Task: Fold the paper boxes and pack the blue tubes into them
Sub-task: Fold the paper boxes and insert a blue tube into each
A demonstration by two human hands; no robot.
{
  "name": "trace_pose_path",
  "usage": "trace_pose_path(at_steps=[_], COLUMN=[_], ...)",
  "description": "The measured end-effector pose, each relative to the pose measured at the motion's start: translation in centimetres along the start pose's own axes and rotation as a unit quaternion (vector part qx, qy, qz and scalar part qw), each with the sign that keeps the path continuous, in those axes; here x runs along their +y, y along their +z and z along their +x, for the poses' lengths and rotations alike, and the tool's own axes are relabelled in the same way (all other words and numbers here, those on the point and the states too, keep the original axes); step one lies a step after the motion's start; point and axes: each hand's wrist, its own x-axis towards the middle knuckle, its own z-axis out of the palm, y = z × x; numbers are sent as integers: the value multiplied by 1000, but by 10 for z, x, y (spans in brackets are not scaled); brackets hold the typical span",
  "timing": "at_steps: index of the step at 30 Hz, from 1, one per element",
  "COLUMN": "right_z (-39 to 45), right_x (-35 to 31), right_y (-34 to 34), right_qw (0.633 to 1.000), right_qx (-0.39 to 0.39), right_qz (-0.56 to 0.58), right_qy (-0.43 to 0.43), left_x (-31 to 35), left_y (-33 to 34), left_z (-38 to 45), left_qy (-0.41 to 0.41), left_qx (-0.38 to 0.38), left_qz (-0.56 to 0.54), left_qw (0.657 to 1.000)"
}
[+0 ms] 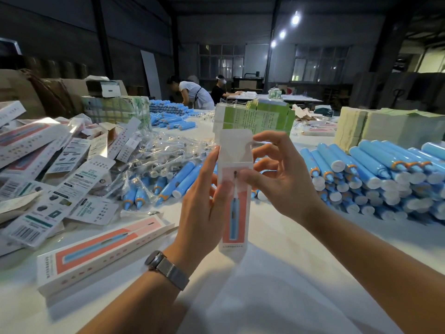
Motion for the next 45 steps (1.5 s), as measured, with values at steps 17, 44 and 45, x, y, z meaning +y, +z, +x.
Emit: trace_pose_path(at_steps=[17,44,45], right_z=[-10,-6,-6], right_x=[-8,-10,-10], right_y=[-3,2,1], right_qw=[1000,998,998], right_qx=[1,33,31], right_qz=[-4,50,45], right_qy=[-15,-35,-36], left_x=[4,7,6], left_y=[-1,-1,-1], left_z=[1,0,0], left_qy=[-12,-15,-10], left_qx=[-15,-4,-4], left_qz=[9,-25,-25], left_qw=[1000,1000,1000])
